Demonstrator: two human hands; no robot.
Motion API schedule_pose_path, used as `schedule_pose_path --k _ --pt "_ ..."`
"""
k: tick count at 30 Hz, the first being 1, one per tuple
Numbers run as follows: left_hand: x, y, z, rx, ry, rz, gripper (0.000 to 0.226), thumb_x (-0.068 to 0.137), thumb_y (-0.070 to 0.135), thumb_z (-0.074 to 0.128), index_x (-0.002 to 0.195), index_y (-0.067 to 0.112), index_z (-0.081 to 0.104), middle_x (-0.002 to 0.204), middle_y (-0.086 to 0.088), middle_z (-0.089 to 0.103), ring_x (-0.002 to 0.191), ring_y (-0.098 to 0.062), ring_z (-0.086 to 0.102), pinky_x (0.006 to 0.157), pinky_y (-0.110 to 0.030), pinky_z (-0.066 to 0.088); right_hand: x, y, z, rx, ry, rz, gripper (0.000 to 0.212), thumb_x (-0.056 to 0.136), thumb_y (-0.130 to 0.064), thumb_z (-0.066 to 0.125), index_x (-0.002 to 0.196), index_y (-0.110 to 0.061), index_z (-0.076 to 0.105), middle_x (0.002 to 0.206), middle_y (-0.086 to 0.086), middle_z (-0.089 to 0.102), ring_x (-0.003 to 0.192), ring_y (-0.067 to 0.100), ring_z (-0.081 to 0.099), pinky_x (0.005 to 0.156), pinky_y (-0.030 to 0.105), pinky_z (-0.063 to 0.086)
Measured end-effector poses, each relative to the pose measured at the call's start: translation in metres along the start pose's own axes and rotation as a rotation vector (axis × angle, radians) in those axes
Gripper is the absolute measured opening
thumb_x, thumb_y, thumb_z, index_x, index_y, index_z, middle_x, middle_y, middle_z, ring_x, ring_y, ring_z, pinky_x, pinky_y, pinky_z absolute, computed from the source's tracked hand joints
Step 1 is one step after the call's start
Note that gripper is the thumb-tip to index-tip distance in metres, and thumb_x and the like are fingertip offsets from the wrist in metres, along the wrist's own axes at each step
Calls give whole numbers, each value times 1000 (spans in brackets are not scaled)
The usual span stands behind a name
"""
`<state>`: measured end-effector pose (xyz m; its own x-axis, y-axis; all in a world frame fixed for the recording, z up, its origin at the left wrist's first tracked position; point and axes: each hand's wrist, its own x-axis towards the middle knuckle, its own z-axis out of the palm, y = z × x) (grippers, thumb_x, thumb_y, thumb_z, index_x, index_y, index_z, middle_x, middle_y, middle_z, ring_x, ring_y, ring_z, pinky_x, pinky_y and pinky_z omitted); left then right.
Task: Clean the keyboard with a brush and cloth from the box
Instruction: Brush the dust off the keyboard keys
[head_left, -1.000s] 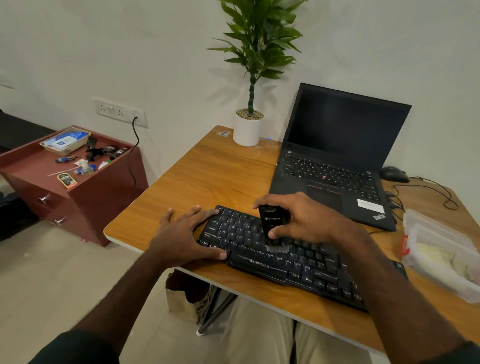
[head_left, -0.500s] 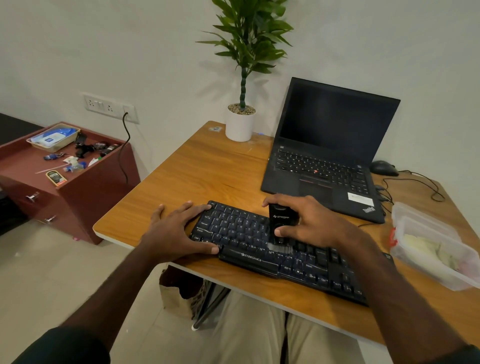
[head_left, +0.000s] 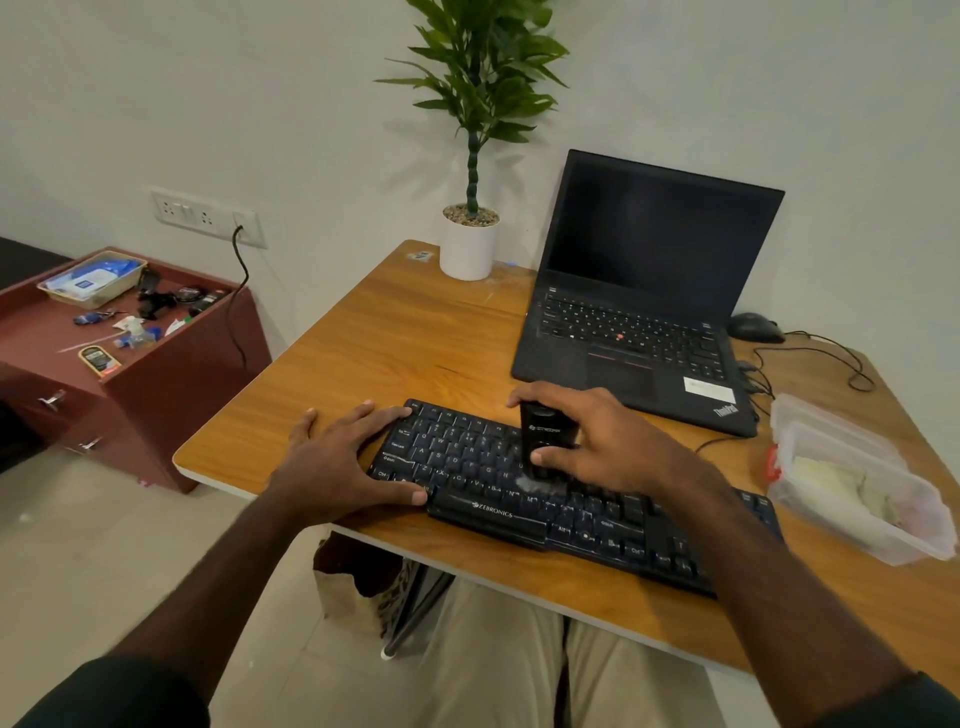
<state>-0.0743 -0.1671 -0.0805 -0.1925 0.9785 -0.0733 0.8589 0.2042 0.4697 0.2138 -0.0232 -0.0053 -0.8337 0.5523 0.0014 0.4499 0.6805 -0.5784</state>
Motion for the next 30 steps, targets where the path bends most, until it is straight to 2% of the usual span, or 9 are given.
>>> schedule_pose_path --k 4,8,11,13,14,17,22,26,30 --pt "0 0 0 -13 6 -3 125 37 108 38 149 55 18 163 4 26 150 -9 15 121 -49 -8 -9 12 -21 6 -68 45 60 86 -20 79 128 -54 53 114 -7 60 96 9 64 78 32 59" --pt "0 2 -1 -14 2 -3 125 37 108 38 148 55 18 163 4 26 150 -9 15 121 -50 -8 -4 3 -6 72 90 -20 60 88 -22 77 133 -51 50 116 -4 62 98 9 63 76 25 55" --pt "0 2 -1 -13 -6 -11 124 37 108 37 148 56 17 163 3 25 150 -11 16 121 -49 -8 0 -12 14 140 136 -83 55 91 -18 74 136 -41 51 114 -13 59 100 -8 57 71 13 51" --pt "-1 2 -1 -13 -9 -12 124 37 108 37 148 56 16 163 3 25 150 -11 16 121 -49 -9 -2 -10 16 115 126 -81 56 91 -17 74 138 -39 51 121 -16 57 104 -16 51 77 8 49" --pt "-1 2 -1 -16 -9 -10 125 37 108 37 148 56 17 163 4 25 150 -11 16 121 -49 -9 -3 -5 12 92 102 -71 58 91 -20 75 137 -44 50 126 -15 57 107 -12 53 82 11 51" --pt "-2 3 -2 -24 -2 -3 125 38 107 39 149 54 18 163 4 26 150 -10 15 121 -48 -10 -12 13 -5 48 -17 24 60 87 -29 77 132 -56 49 123 -8 60 111 12 59 92 41 57" --pt "-1 2 0 -13 1 -4 123 40 106 40 149 54 18 163 4 26 150 -10 15 120 -48 -10 -24 23 -31 56 -84 63 61 84 -19 81 125 -55 55 117 -6 61 97 12 65 80 32 59" --pt "0 3 -1 -14 -12 -6 124 38 107 39 149 54 17 163 4 24 150 -11 15 120 -48 -10 -20 14 -17 195 101 -4 59 84 -17 81 128 -45 55 117 -6 62 99 12 65 75 23 57" --pt "0 2 0 -6 -8 -9 123 40 107 40 149 55 17 163 5 24 150 -9 14 121 -48 -10 -8 7 12 226 163 -45 59 86 -24 80 133 -47 52 119 -14 61 105 14 63 79 29 58"
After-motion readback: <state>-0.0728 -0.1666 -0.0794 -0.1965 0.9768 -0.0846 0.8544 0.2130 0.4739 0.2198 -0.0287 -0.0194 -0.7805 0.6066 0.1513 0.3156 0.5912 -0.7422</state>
